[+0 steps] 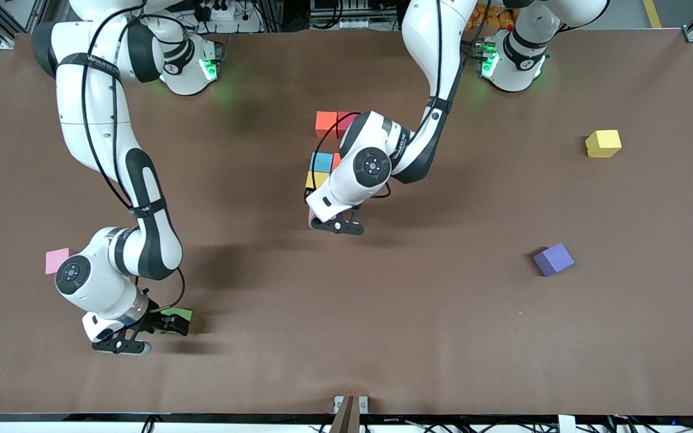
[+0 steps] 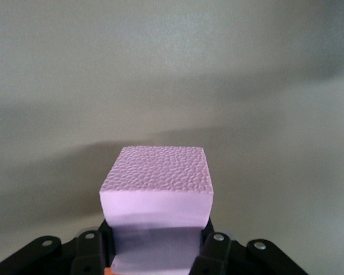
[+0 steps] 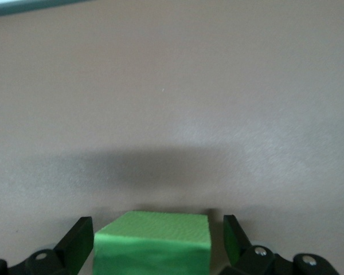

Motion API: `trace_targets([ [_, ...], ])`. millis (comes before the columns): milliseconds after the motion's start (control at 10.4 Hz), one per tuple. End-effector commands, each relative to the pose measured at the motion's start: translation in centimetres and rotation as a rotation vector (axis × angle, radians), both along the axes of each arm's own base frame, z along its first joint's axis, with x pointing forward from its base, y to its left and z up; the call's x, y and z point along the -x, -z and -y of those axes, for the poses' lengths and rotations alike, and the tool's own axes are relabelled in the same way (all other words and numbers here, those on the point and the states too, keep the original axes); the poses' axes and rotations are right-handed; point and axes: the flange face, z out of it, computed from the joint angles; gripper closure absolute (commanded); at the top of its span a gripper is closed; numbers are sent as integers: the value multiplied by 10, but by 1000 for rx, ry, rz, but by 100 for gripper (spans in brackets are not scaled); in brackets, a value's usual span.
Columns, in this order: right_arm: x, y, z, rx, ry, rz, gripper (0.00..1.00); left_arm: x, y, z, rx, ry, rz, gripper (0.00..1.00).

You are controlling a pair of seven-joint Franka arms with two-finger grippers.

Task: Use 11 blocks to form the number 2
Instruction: 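Set pink below yellow with the left gripper while the right gripper lifts green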

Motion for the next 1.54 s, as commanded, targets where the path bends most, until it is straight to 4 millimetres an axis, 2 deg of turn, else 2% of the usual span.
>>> trace_targets([
  [0, 5, 8, -4, -26, 22, -17, 0, 0, 4, 13, 8, 16, 32, 70],
  [192, 8, 5, -4, -29, 24, -25, 0, 0, 1, 13, -3, 18, 48, 71],
  [384, 8, 1, -4, -29, 21, -25, 25, 5, 12, 16, -17, 28, 41, 72],
  [577, 7, -1, -4, -31, 23, -23, 57, 11, 19, 21, -26, 36, 37, 72],
  [769, 6, -2, -6, -31, 21, -20, 79, 14, 21, 23, -28, 41, 36, 72],
  [961, 5, -16, -8, -35, 21, -22, 80, 15, 23, 22, -38, 45, 33, 72],
  [1345, 17, -66, -37, -78, -20, -154, 80, 24, 35, 27, -43, 51, -3, 72],
  [1441, 22, -67, -43, -78, -26, -187, 80, 26, 35, 27, -43, 53, -4, 72],
])
